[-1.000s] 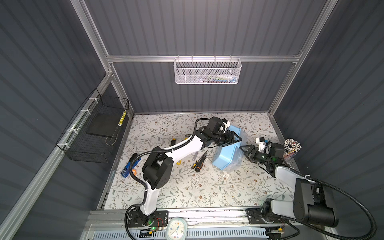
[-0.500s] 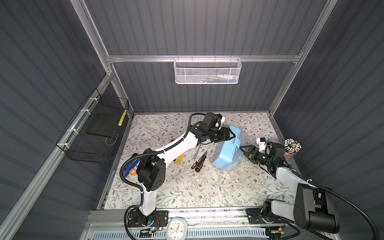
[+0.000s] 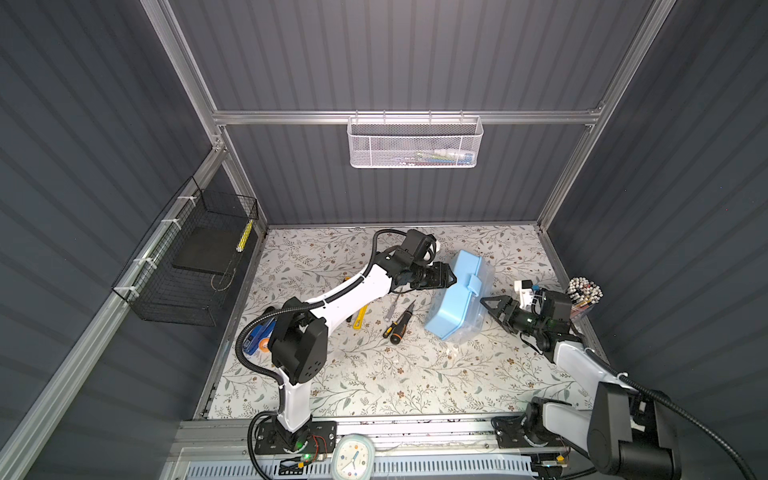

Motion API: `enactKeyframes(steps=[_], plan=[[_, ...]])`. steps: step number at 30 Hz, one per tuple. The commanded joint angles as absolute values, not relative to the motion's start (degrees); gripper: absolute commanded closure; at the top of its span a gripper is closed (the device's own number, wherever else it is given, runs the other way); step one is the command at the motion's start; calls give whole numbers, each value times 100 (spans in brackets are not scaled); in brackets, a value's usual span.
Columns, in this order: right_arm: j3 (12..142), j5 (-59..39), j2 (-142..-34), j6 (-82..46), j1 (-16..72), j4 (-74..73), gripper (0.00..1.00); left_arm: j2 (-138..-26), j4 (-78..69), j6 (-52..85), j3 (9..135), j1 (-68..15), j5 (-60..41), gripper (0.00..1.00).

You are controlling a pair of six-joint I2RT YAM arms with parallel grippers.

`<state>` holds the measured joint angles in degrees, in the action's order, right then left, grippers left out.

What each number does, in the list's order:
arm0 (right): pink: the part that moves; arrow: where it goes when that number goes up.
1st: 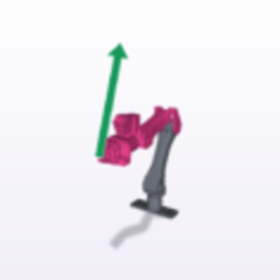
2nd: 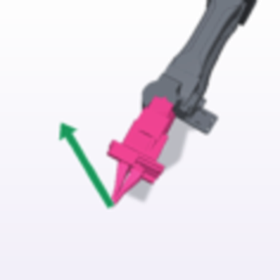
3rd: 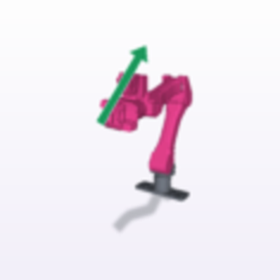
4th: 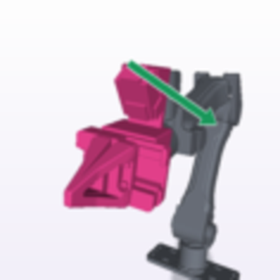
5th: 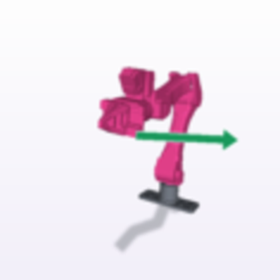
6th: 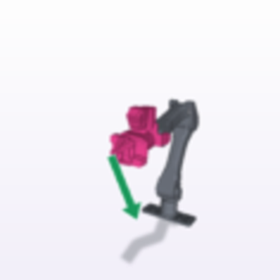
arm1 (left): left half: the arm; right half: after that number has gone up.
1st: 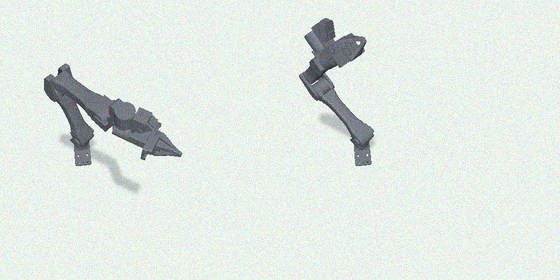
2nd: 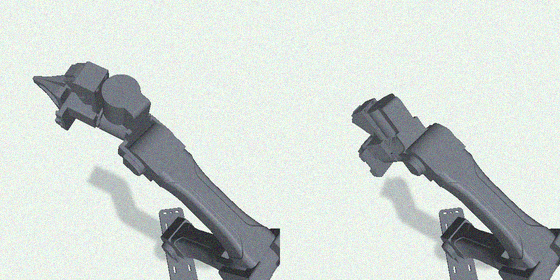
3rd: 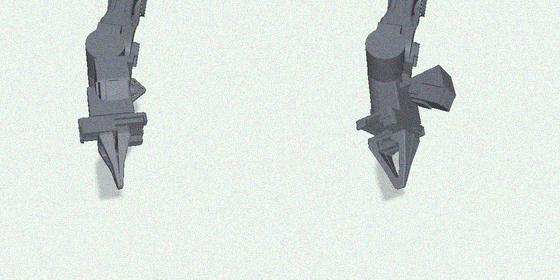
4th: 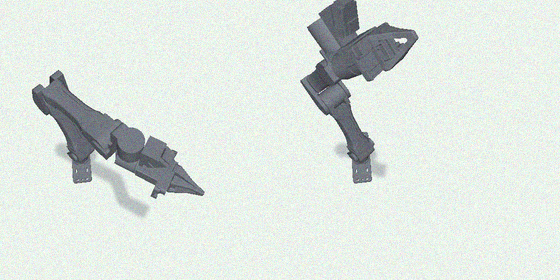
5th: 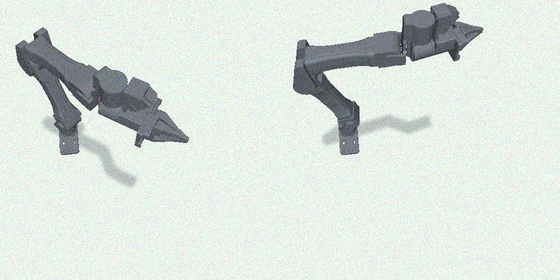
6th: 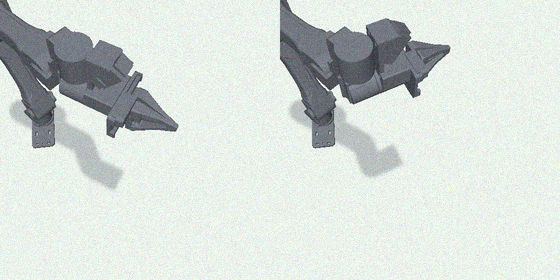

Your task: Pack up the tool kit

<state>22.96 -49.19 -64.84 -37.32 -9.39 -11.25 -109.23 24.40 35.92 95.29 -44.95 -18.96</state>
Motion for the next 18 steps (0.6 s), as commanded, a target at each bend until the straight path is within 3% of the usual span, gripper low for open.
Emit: enactKeyframes(steps=[1, 6, 18], plan=[[2215, -4798, -6032, -3484, -938, -518, 19, -10849, 2488, 3462, 9418, -4517, -2030, 35], [2185, -4707, -5577, -3512, -846, -129, 14, -10916, 2399, 3454, 9395, -4524, -2080, 35], [2399, -4445, -5835, -3621, -395, -258, 16, -11044, 2036, 3555, 9277, -4544, -2374, 46]])
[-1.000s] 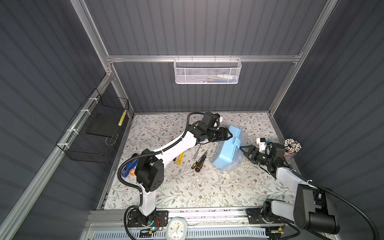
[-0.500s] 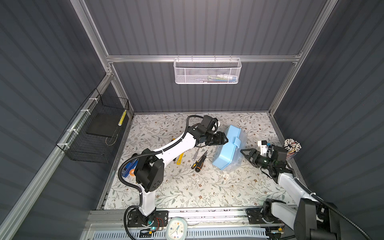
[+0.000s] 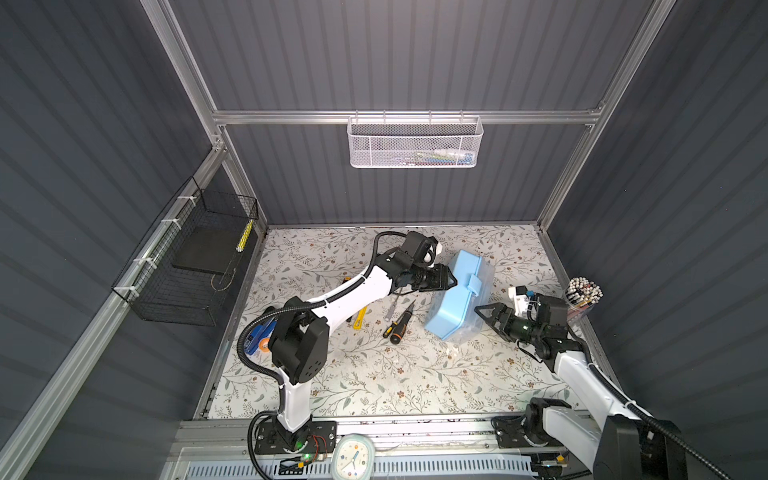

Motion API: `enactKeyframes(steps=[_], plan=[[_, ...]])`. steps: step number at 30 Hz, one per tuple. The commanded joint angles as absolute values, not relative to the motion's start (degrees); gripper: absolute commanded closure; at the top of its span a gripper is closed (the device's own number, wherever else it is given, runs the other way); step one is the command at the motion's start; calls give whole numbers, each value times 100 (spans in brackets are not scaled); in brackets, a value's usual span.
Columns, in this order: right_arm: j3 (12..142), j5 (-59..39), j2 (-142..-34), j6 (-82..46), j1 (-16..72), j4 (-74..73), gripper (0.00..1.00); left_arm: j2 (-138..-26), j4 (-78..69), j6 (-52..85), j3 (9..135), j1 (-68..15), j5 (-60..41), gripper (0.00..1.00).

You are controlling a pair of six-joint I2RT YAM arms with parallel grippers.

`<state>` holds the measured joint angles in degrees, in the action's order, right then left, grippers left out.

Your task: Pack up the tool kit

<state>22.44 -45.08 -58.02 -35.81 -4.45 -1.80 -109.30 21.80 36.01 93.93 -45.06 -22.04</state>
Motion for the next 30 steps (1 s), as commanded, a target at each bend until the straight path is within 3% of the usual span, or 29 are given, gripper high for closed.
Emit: enactKeyframes(steps=[1, 9, 23, 30], plan=[[2393, -4462, -5865, -3659, -395, -332, 17, -11061, 2010, 3552, 9256, -4541, -2386, 47], [2324, -4711, -6381, -3924, -387, -1194, 21, -11172, 1959, 3524, 9129, -4526, -2435, 52], [2428, -4443, -5853, -3590, -383, -382, 16, -11005, 1844, 3533, 8878, -4514, -2328, 51], [2409, -4677, -6347, -3797, -387, -919, 20, -11065, 1360, 3861, 8721, -4515, -2628, 52]])
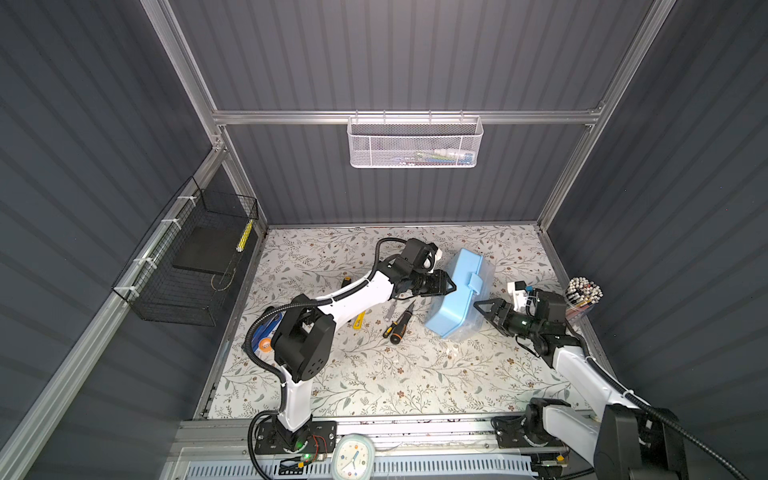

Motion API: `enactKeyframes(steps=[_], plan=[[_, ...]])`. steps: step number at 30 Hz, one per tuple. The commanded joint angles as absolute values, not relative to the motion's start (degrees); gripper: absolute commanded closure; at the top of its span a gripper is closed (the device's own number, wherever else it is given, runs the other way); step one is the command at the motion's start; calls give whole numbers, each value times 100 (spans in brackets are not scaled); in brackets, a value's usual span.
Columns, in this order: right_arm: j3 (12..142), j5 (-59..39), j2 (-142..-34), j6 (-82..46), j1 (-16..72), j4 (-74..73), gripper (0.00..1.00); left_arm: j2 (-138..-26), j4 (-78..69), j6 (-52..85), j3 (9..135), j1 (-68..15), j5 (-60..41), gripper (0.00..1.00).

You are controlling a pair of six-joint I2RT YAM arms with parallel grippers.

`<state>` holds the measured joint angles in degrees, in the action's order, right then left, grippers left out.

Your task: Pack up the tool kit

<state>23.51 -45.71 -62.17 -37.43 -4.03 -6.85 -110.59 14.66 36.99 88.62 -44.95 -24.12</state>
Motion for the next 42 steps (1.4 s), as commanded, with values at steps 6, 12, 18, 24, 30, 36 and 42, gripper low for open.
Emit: enactKeyframes(steps=[6, 12, 18, 24, 30, 36, 42], plan=[[2598, -4720, -6378, -3710, -386, -958, 22, -11088, 1211, 3958, 8614, -4528, -2664, 52], [2755, -4785, -6588, -3770, -350, -1143, 25, -11173, 1200, 3974, 8587, -4542, -2663, 52], [2979, -4856, -7081, -3636, -352, -1267, 24, -11080, 1217, 3946, 8522, -4544, -2618, 52], [3024, -5078, -6987, -3862, -347, -1493, 30, -11124, 1221, 3946, 8473, -4544, -2581, 53], [3311, -5090, -6567, -3862, -112, -1065, 36, -11267, 1143, 3973, 8475, -4544, -2575, 53], [3540, -4784, -6509, -3509, -85, -391, 33, -11258, 1081, 4031, 8386, -4544, -2610, 52], [3604, -4948, -6485, -3910, -81, -793, 34, -11310, 944, 4108, 8385, -4547, -2690, 53]])
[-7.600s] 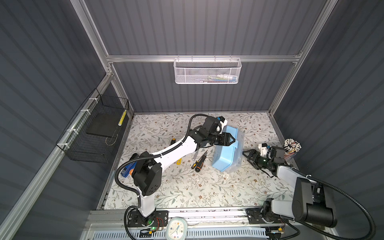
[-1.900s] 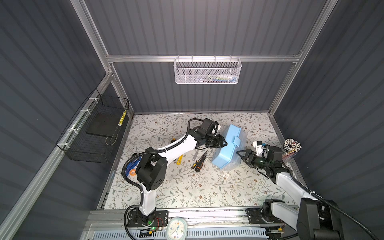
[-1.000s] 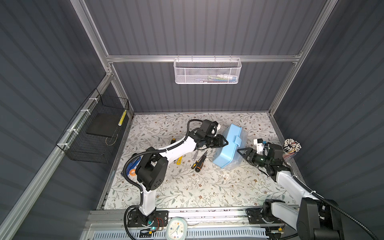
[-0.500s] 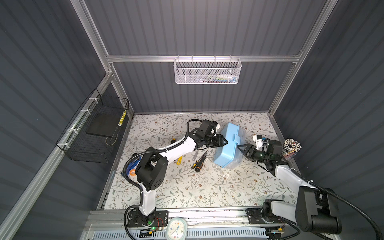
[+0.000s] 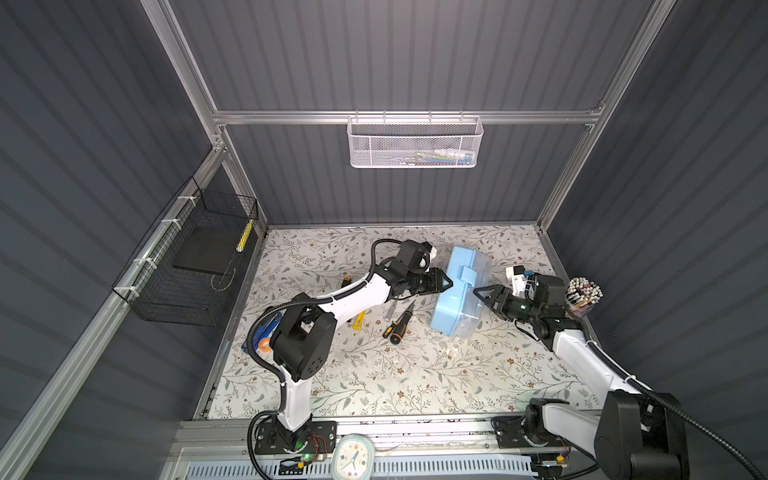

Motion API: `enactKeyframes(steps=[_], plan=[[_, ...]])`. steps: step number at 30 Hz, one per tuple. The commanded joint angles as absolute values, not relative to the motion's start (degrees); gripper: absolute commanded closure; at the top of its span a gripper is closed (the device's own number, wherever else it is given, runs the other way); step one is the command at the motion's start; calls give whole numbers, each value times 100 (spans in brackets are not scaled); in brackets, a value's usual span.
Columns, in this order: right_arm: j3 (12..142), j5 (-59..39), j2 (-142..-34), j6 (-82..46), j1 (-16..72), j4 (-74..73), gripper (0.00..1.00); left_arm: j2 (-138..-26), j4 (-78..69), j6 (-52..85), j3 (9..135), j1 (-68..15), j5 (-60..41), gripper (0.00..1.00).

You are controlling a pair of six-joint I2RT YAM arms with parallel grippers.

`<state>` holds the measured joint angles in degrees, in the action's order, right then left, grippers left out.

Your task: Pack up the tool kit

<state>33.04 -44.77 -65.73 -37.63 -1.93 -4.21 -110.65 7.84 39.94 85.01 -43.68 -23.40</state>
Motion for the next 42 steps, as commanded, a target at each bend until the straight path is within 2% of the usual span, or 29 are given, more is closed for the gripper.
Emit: enactKeyframes(steps=[1, 18, 27, 35, 42], plan=[[3697, -4936, -6486, -3898, -64, -761, 35, -11335, 911, 4153, 8381, -4560, -2724, 53], [4130, -4831, -7205, -3703, 93, -445, 34, -11573, 606, 4207, 7805, -4570, -2673, 52], [4211, -4536, -7144, -3456, 125, -15, 33, -11393, 603, 4121, 7421, -4414, -2605, 52], [4522, -3737, -6712, -2888, 115, 918, 15, -10811, 916, 3947, 7237, -4416, -2274, 52], [4798, -2445, -6647, -2086, 74, 1786, 10, -10586, 1103, 3804, 7443, -4421, -2096, 51]])
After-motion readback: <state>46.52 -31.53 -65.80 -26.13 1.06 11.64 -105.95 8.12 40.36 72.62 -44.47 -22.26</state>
